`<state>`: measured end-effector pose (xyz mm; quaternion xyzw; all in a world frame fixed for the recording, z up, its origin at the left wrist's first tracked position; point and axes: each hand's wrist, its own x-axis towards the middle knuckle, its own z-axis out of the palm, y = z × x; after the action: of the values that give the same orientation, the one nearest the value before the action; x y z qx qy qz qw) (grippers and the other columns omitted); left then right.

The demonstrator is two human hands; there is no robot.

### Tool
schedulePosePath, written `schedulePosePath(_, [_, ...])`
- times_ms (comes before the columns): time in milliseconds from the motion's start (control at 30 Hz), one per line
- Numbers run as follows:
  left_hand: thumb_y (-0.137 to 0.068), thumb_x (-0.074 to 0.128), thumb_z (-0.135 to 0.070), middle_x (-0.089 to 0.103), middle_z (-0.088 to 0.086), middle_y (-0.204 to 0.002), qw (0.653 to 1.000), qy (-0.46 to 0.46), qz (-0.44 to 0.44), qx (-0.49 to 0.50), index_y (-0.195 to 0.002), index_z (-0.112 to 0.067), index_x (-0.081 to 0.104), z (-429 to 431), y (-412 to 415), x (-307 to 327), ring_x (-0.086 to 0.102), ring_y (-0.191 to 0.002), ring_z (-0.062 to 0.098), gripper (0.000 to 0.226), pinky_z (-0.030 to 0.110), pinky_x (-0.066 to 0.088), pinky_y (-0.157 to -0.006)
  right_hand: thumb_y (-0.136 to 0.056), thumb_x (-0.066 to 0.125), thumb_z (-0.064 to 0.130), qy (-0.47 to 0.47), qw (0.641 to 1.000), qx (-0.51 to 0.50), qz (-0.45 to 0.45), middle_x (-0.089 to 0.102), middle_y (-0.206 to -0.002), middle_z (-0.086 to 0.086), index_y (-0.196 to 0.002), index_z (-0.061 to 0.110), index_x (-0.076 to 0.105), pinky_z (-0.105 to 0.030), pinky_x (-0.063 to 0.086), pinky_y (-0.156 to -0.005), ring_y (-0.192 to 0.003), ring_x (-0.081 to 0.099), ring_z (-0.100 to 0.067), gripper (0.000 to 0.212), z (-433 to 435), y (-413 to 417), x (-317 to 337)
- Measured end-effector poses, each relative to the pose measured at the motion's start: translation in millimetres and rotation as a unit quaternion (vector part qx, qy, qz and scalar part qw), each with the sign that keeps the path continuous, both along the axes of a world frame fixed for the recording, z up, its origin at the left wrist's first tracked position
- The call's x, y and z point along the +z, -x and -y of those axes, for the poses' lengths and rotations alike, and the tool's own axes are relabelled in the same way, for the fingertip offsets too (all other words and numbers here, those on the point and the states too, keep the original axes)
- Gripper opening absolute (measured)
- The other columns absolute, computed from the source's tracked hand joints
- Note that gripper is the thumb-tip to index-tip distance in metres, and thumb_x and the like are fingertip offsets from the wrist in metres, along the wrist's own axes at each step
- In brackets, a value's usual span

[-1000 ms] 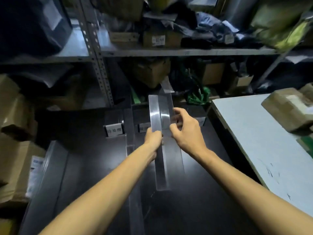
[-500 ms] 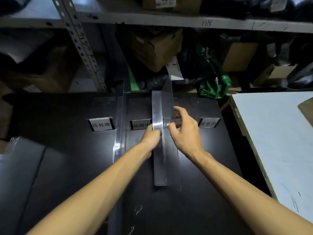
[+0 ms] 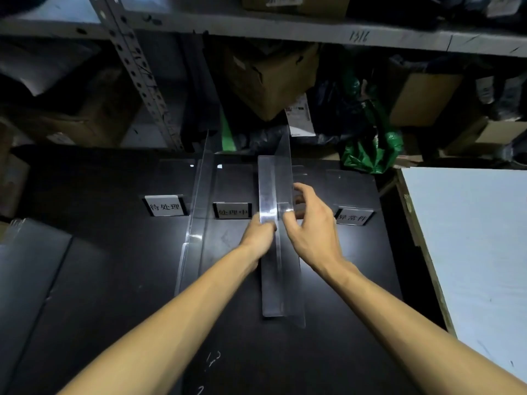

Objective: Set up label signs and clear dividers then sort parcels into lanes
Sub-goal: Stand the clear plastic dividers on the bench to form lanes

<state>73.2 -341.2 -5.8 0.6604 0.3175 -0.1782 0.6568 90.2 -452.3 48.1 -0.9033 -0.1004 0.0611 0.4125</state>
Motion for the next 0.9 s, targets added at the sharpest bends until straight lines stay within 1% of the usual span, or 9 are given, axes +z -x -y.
schedulePosePath(100, [-0.095,0.044,-0.023,0.069,0.002,-0.115,1.000,-0.024,0.010,-0.011,-0.124,-0.029,0.060,-2.1,-5.5,-7.5,0.065,-0.105,0.020,0.034,0.039,0.053,-0.095,-0.088,0.056,0.019,0.012,1.000,-0.007,-0.003,0.063,-0.117,0.002,-0.137,0.022,0.044,-0.043,0.053,-0.087,-0.094,0.065,-0.016,0.051,-11.2,-8.7,-8.5])
schedulePosePath(167, [-0.095,0.042,-0.025,0.061,0.009,-0.125,0.992,-0.116,0.006,-0.040,-0.119,-0.026,0.063,-6.6,-6.2,-18.1,0.058,-0.115,0.030,0.032,0.044,0.047,-0.103,-0.089,0.055,0.019,0.025,1.000,-0.006,-0.006,0.064,-0.119,-0.001,-0.137,0.021,0.043,-0.042,0.052,-0.087,-0.096,0.065,-0.019,0.050,-20.4,-12.3,-16.4])
schedulePosePath(267, [-0.094,0.039,-0.016,0.049,0.006,-0.135,0.960,-0.224,0.012,-0.166,-0.112,-0.032,0.063,-9.4,2.0,-29.2,0.037,-0.128,0.033,0.034,0.034,0.032,-0.110,-0.093,0.052,0.015,0.056,0.998,0.002,-0.025,0.059,-0.130,-0.007,-0.143,0.017,0.037,-0.039,0.050,-0.090,-0.108,0.062,-0.027,0.052,-29.0,-16.4,-28.4])
schedulePosePath(400, [-0.086,0.038,-0.014,0.057,-0.006,-0.114,0.945,-0.215,0.016,-0.244,-0.096,-0.043,0.050,-16.8,5.1,-35.2,0.039,-0.113,0.024,0.034,0.027,0.033,-0.102,-0.094,0.049,0.014,0.068,0.998,-0.001,-0.019,0.058,-0.131,-0.008,-0.143,0.016,0.038,-0.037,0.046,-0.089,-0.110,0.061,-0.030,0.050,-33.0,-17.7,-33.7])
schedulePosePath(467, [-0.079,0.037,-0.014,0.052,0.002,-0.119,0.947,-0.203,-0.007,-0.248,-0.114,-0.047,0.051,-22.6,4.7,-34.5,0.040,-0.114,0.028,0.050,0.033,0.034,-0.108,-0.094,0.048,0.013,0.074,0.997,0.000,-0.016,0.058,-0.131,-0.009,-0.143,0.016,0.038,-0.038,0.046,-0.090,-0.112,0.060,-0.031,0.050,-32.4,-18.9,-34.2])
schedulePosePath(600, [-0.074,0.035,-0.007,0.049,0.006,-0.126,0.949,-0.207,0.001,-0.239,-0.141,-0.061,0.022,-24.0,6.0,-35.8,0.039,-0.117,0.030,0.087,0.040,0.035,-0.113,-0.098,0.049,0.017,0.051,0.997,0.010,-0.051,0.056,-0.135,-0.009,-0.146,0.016,0.035,-0.044,0.047,-0.100,-0.118,0.058,-0.027,0.051,-29.2,-26.3,-31.0])
schedulePosePath(700, [-0.080,0.037,-0.002,0.049,0.006,-0.134,0.954,-0.194,0.046,-0.226,-0.147,-0.055,0.018,-17.8,5.4,-32.5,0.037,-0.125,0.029,0.087,0.039,0.035,-0.113,-0.098,0.050,0.022,0.045,0.997,0.014,-0.065,0.054,-0.137,-0.009,-0.146,0.016,0.035,-0.046,0.047,-0.100,-0.118,0.059,-0.026,0.051,-25.4,-25.6,-24.6])
schedulePosePath(800, [-0.080,0.042,0.000,0.031,0.002,-0.157,0.945,-0.203,0.062,-0.250,-0.154,-0.035,0.018,-15.1,9.7,-29.2,0.021,-0.146,0.027,0.085,0.043,0.024,-0.119,-0.095,0.050,0.023,0.073,0.996,0.024,-0.054,0.054,-0.136,-0.007,-0.141,0.017,0.042,-0.042,0.047,-0.100,-0.114,0.061,-0.024,0.047,-21.0,-19.5,-14.5])
schedulePosePath(900, [-0.085,0.047,-0.007,0.026,0.006,-0.160,0.943,-0.203,0.058,-0.259,-0.154,-0.030,0.020,-18.7,14.5,-19.7,0.022,-0.147,0.029,0.078,0.045,0.026,-0.118,-0.094,0.051,0.021,0.091,0.995,0.031,-0.041,0.059,-0.128,-0.005,-0.129,0.015,0.054,-0.038,0.048,-0.096,-0.108,0.063,-0.022,0.035,-19.4,-10.0,-0.5])
